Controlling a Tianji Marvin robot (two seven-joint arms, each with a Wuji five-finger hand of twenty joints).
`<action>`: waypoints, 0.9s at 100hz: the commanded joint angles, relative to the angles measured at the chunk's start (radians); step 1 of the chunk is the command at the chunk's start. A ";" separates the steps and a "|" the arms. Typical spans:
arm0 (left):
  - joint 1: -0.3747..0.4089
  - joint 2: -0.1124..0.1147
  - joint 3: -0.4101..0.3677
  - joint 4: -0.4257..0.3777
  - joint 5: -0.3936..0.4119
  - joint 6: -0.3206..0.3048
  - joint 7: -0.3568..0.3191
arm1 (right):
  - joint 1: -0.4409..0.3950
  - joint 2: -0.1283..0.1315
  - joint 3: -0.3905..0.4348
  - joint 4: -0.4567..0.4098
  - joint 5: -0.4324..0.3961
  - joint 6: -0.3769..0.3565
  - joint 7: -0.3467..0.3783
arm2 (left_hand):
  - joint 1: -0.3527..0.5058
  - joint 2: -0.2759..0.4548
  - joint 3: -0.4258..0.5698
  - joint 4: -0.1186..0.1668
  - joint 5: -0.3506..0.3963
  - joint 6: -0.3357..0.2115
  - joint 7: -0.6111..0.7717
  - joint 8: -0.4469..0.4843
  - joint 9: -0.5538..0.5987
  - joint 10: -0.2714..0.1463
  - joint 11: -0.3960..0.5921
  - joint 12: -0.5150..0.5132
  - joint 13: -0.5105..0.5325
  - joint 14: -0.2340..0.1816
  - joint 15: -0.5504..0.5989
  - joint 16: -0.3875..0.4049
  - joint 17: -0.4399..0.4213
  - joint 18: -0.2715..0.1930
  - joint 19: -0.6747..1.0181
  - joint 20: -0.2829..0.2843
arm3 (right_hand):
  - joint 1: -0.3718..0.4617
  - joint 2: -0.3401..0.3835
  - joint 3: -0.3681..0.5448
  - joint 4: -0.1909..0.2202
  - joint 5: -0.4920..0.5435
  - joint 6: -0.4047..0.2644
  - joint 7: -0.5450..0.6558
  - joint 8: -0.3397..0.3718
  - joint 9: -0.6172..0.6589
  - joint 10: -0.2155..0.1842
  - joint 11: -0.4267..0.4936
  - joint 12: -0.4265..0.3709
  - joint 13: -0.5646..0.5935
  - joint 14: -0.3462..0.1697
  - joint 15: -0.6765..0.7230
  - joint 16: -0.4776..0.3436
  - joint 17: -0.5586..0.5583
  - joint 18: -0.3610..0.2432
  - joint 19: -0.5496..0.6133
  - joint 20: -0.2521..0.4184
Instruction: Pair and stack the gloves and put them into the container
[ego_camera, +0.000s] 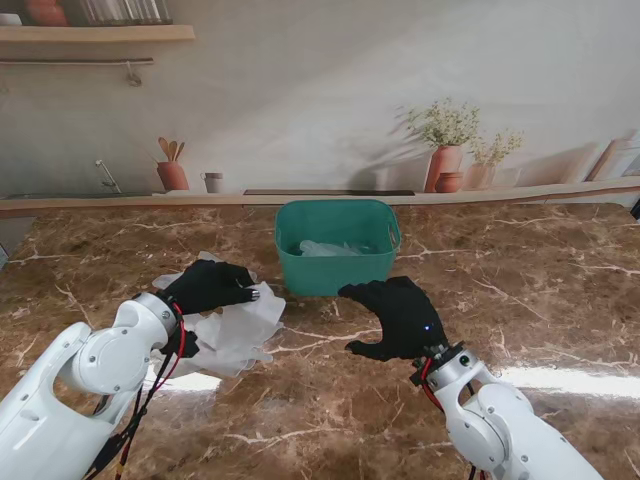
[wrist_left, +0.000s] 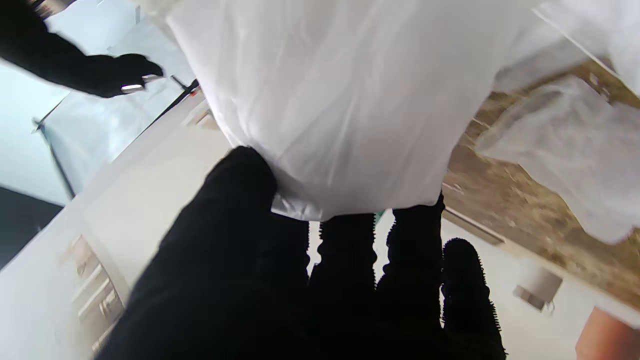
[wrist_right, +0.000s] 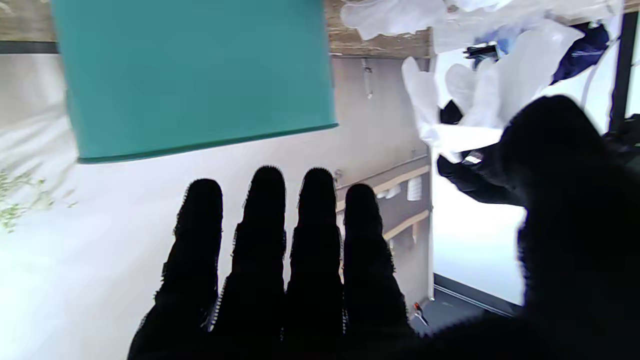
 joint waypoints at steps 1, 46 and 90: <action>0.008 -0.013 0.017 -0.020 -0.054 0.027 -0.017 | -0.006 -0.005 -0.020 0.011 -0.021 -0.015 -0.018 | 0.057 0.063 -0.039 0.011 -0.015 0.020 0.046 0.039 0.074 0.019 0.010 -0.013 0.046 0.024 0.048 0.023 -0.012 0.008 0.100 -0.012 | 0.034 -0.004 -0.028 0.017 -0.068 0.020 -0.047 0.001 -0.090 -0.002 -0.022 -0.004 -0.091 -0.011 -0.027 -0.034 -0.063 -0.011 -0.054 -0.010; 0.029 -0.051 0.078 -0.085 -0.437 0.206 0.005 | 0.056 -0.007 -0.160 0.059 -0.083 -0.008 -0.267 | 0.229 0.179 -0.296 0.048 -0.126 0.122 0.120 0.098 0.197 0.008 0.108 -0.083 0.152 0.037 0.137 0.044 -0.005 -0.015 0.310 -0.019 | 0.080 0.005 -0.044 0.007 -0.311 -0.002 -0.256 -0.007 -0.486 0.045 0.064 -0.091 -0.393 -0.036 0.093 -0.075 -0.179 -0.061 -0.098 0.018; 0.044 -0.068 0.094 -0.113 -0.589 0.267 0.016 | 0.099 -0.004 -0.215 0.107 -0.102 -0.002 -0.349 | 0.237 0.185 -0.300 0.045 -0.125 0.151 0.133 0.108 0.209 0.003 0.150 -0.081 0.167 0.047 0.158 0.056 -0.005 -0.013 0.343 -0.026 | 0.154 -0.101 0.636 -0.012 -0.245 -0.095 -0.251 -0.023 -0.446 0.022 0.138 -0.135 -0.372 -0.046 0.132 -0.092 -0.147 -0.059 -0.048 0.001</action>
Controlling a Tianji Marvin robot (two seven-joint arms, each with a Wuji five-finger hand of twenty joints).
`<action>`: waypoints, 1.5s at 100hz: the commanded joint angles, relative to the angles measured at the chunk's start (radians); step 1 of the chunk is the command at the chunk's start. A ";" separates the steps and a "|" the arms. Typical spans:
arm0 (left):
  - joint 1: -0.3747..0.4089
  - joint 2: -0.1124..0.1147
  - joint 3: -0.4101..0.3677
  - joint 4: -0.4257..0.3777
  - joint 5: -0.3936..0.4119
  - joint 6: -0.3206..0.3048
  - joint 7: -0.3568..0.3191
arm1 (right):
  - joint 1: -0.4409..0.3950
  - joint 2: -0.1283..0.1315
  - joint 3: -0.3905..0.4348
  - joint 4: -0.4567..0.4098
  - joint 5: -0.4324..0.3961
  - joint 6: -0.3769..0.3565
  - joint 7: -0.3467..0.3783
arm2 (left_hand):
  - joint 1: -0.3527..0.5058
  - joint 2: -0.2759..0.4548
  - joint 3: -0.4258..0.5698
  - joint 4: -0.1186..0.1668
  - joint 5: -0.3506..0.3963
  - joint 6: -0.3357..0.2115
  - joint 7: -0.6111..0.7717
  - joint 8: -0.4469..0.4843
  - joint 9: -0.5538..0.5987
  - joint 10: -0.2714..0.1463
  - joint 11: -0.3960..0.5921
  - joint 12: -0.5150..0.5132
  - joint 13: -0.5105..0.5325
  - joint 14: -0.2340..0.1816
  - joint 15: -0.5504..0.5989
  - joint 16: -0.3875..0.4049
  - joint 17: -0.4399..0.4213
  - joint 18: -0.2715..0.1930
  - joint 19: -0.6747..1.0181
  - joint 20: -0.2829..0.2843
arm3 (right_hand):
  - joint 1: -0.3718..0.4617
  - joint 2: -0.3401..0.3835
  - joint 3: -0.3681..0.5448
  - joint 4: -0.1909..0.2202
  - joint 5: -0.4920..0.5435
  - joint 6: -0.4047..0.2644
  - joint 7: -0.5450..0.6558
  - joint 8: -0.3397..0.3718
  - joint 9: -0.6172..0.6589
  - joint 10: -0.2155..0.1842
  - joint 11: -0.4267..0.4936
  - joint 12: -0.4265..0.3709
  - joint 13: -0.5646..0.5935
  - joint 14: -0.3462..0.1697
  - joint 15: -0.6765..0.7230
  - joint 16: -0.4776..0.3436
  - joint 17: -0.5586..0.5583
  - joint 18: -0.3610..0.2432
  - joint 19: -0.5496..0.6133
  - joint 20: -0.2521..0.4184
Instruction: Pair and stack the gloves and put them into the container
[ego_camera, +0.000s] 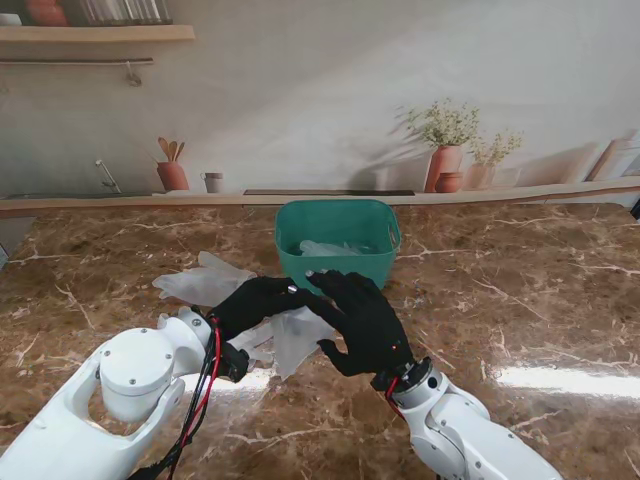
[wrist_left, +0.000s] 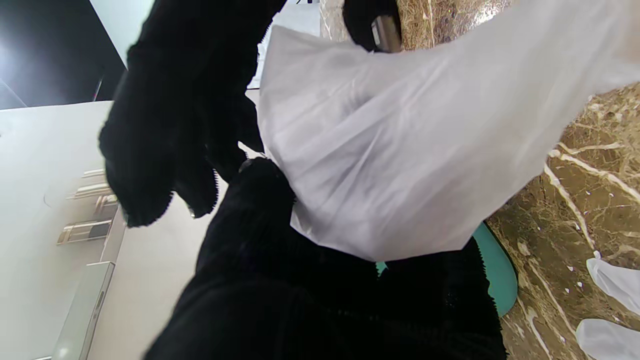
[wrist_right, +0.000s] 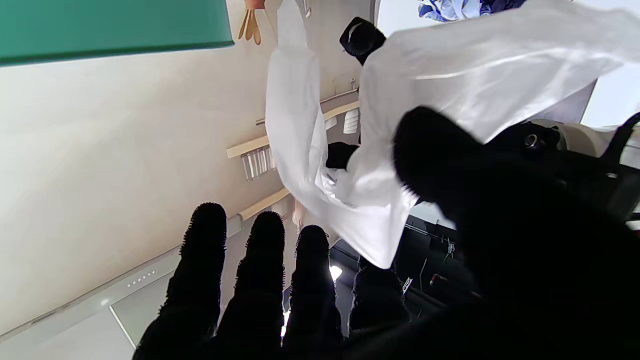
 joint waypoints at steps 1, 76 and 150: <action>0.011 -0.004 -0.001 -0.009 0.012 0.004 -0.001 | -0.020 0.003 0.026 -0.002 0.001 -0.025 0.033 | 0.038 0.050 -0.042 0.021 -0.026 0.001 0.038 0.021 0.061 -0.018 0.028 -0.003 0.045 0.016 0.043 0.014 -0.006 -0.015 0.034 -0.014 | 0.030 -0.012 0.132 -0.006 0.034 -0.011 -0.013 -0.014 0.007 -0.014 0.004 -0.014 -0.011 -0.023 -0.003 -0.030 -0.003 -0.019 0.011 0.000; 0.008 -0.016 -0.002 -0.010 -0.079 0.016 0.010 | 0.034 -0.006 -0.061 0.060 -0.017 0.052 -0.138 | 0.039 0.049 -0.042 0.022 -0.021 0.003 0.032 0.030 0.066 -0.019 0.039 0.001 0.051 0.016 0.047 0.020 -0.007 -0.018 0.042 -0.025 | 0.004 -0.085 -0.037 -0.078 0.042 -0.055 -0.012 -0.035 -0.012 -0.024 0.047 -0.003 -0.019 -0.036 0.044 -0.019 0.017 -0.025 0.067 0.009; -0.020 -0.010 0.027 0.052 -0.011 0.003 -0.001 | -0.064 -0.044 0.012 -0.053 0.097 -0.169 -0.036 | -0.027 -0.022 -0.016 0.058 -0.050 -0.051 -0.142 -0.155 -0.138 0.021 -0.033 0.030 -0.134 0.039 -0.080 -0.008 -0.021 0.037 -0.037 -0.047 | -0.116 0.153 -0.093 -0.234 0.734 -0.314 0.873 0.138 0.358 -0.118 0.046 0.114 0.044 -0.103 0.091 0.025 0.024 -0.034 0.077 0.035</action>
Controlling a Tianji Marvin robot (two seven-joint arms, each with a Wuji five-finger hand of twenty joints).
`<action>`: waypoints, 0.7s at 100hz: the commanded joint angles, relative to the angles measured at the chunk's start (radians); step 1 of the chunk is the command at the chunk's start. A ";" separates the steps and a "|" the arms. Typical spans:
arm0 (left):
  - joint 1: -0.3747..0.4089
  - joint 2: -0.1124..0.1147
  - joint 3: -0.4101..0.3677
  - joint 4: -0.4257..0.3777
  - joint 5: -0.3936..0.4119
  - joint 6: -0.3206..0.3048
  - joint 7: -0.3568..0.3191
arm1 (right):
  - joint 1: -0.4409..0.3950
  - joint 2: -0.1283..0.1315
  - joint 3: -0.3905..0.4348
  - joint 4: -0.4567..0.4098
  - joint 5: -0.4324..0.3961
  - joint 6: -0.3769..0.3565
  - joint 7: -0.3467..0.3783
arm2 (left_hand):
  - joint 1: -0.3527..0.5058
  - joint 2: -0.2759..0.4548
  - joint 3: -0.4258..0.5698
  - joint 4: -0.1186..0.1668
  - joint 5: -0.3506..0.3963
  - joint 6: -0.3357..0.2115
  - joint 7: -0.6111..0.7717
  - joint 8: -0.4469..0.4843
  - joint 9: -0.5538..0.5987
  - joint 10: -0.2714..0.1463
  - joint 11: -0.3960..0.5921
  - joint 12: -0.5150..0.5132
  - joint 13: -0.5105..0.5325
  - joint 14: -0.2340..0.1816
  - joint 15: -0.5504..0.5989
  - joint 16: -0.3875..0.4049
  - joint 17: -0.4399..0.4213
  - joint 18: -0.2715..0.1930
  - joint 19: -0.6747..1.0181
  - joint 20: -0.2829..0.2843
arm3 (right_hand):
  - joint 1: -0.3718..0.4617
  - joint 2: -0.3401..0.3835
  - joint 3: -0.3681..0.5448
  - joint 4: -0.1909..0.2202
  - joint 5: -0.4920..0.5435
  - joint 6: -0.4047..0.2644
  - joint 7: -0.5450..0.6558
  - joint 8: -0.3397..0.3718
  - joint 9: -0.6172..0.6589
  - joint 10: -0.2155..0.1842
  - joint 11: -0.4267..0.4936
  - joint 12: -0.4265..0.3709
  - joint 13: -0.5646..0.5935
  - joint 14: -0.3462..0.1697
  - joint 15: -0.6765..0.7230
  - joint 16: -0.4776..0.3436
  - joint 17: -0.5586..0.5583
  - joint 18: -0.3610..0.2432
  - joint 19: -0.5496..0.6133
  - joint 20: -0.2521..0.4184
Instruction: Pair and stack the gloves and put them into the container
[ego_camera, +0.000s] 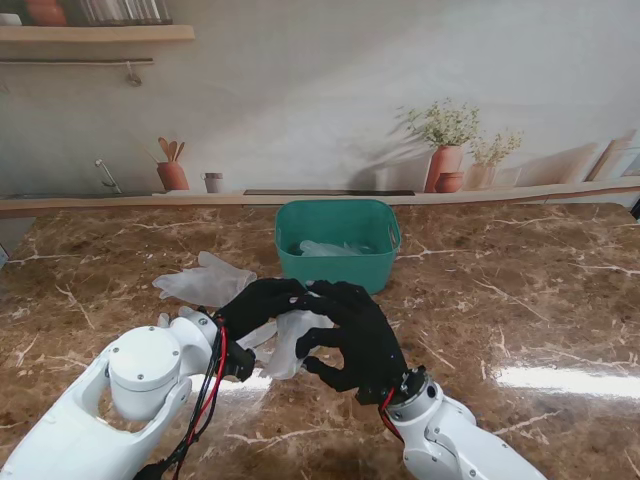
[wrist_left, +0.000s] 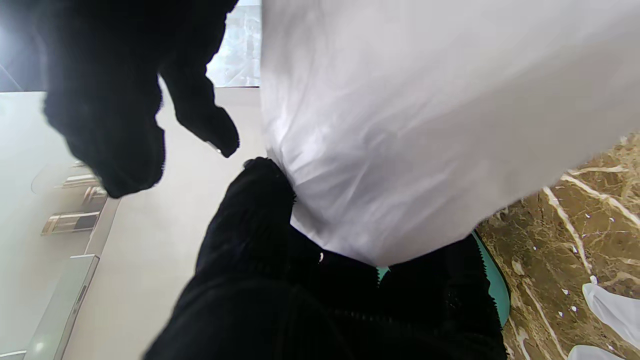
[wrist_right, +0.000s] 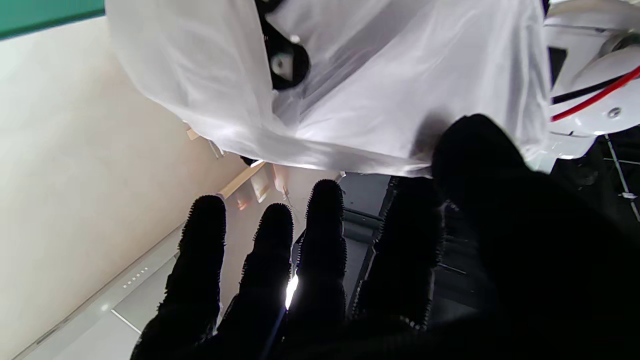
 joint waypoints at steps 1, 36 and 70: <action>0.003 0.006 0.004 0.020 0.038 -0.019 -0.013 | -0.031 -0.014 0.019 -0.027 0.022 0.000 0.034 | -0.038 -0.025 -0.014 0.038 -0.030 -0.046 -0.099 -0.103 -0.077 0.009 -0.047 0.017 -0.079 0.010 -0.063 -0.021 -0.021 0.035 -0.032 -0.004 | -0.006 0.042 0.029 -0.026 0.063 0.018 0.030 0.078 0.024 -0.014 0.025 0.050 0.001 -0.030 0.023 0.031 -0.013 -0.034 0.001 0.028; 0.061 0.025 -0.029 0.032 0.334 -0.168 0.048 | -0.140 -0.044 0.137 -0.145 0.144 0.029 0.162 | -0.259 -0.037 -0.013 0.048 -0.107 -0.078 -0.474 -0.307 -0.747 -0.009 -0.281 -0.047 -0.461 -0.065 -0.329 -0.132 -0.029 0.059 -0.243 -0.025 | 0.009 -0.006 0.071 -0.004 0.093 0.089 0.051 0.126 0.332 -0.041 0.144 0.373 0.283 0.003 0.193 0.235 0.104 -0.017 0.142 0.197; 0.093 0.063 -0.047 0.106 0.319 -0.584 -0.044 | -0.183 -0.071 0.145 -0.213 0.247 0.212 0.207 | -0.500 -0.214 -0.015 0.054 -0.224 -0.013 -0.680 -0.473 -0.969 -0.077 -0.379 -0.109 -0.696 -0.196 -0.572 -0.309 -0.017 -0.037 -0.782 -0.113 | 0.062 -0.046 0.080 0.018 0.092 0.176 0.099 0.107 0.580 0.035 0.162 0.464 0.568 0.089 0.293 0.302 0.280 0.082 0.381 0.273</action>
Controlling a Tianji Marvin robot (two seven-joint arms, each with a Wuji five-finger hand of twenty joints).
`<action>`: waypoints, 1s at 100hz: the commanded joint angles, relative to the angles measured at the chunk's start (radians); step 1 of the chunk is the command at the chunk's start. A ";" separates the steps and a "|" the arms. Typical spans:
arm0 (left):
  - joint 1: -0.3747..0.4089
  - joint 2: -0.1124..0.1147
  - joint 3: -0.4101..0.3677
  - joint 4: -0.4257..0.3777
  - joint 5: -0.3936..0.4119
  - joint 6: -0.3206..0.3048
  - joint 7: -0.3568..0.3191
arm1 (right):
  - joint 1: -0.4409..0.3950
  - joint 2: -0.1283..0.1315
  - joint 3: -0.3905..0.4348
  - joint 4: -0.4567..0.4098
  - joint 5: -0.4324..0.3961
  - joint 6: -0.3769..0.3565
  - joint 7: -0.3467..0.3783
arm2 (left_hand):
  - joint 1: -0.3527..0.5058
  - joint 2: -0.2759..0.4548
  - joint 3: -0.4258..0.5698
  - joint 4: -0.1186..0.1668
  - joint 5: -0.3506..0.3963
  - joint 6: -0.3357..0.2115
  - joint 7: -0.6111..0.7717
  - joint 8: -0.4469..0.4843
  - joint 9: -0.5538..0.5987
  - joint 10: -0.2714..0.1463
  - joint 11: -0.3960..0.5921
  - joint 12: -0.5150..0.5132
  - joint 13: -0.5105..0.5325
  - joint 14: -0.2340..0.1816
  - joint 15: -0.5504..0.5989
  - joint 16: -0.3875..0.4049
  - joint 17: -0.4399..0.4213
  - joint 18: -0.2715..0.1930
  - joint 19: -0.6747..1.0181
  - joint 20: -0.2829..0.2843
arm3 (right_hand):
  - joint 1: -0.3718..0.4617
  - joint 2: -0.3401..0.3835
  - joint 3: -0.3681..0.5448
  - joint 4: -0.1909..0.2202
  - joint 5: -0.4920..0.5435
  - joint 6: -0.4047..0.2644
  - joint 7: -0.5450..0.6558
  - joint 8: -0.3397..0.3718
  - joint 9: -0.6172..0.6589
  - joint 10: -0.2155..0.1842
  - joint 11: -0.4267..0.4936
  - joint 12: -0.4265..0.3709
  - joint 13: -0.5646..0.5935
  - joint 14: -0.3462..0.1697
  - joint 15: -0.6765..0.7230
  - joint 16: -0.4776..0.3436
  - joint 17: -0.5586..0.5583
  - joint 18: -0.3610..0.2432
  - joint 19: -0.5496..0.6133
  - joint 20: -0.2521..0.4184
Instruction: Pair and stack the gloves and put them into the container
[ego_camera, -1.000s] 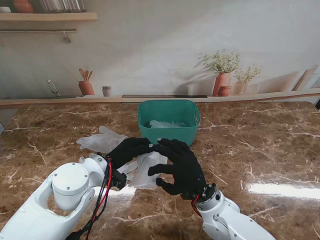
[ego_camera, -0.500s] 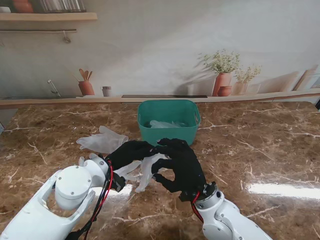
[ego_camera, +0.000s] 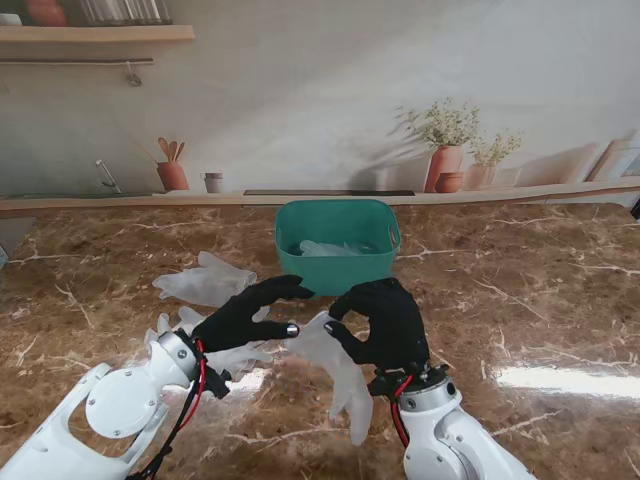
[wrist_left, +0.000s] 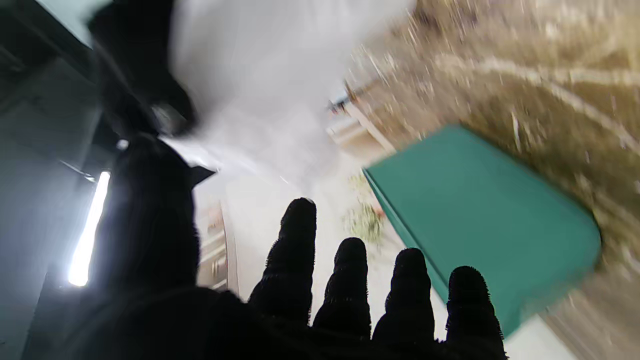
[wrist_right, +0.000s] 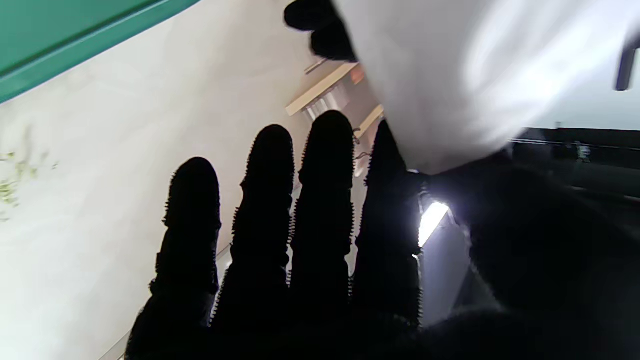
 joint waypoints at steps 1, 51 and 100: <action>0.000 0.021 0.019 0.020 0.009 -0.011 0.002 | -0.015 -0.015 -0.009 -0.014 0.026 0.032 0.018 | -0.075 -0.046 -0.016 0.022 -0.045 0.022 -0.038 -0.022 -0.043 -0.041 -0.030 -0.018 -0.052 -0.059 -0.050 -0.032 0.008 -0.042 -0.078 -0.059 | 0.032 -0.008 0.030 0.019 0.020 0.002 0.037 -0.001 0.033 0.009 0.014 0.010 0.048 0.014 0.028 0.024 0.014 0.015 0.055 0.033; -0.034 -0.020 0.126 0.091 0.086 -0.043 0.202 | -0.049 -0.027 0.014 -0.046 0.117 0.037 0.082 | 0.237 -0.106 0.285 -0.060 0.270 -0.292 0.614 0.338 0.255 -0.069 0.080 0.019 0.117 -0.055 0.022 0.024 -0.011 -0.072 0.019 0.074 | 0.030 -0.015 0.042 0.023 0.019 0.005 0.038 0.002 0.055 0.013 0.028 0.023 0.061 0.022 0.061 0.037 0.020 0.020 0.107 0.019; 0.096 0.012 0.014 -0.050 0.032 -0.127 0.092 | -0.214 -0.003 0.140 -0.178 0.347 0.016 0.406 | 0.154 -0.010 0.434 -0.083 0.348 -0.159 0.645 0.394 0.918 0.004 0.182 0.028 0.672 0.066 0.352 0.198 0.066 0.081 0.531 0.221 | 0.049 -0.041 0.054 0.021 0.026 0.046 0.058 -0.033 0.242 0.070 -0.068 -0.175 0.323 0.085 0.039 0.005 0.259 0.069 0.364 0.009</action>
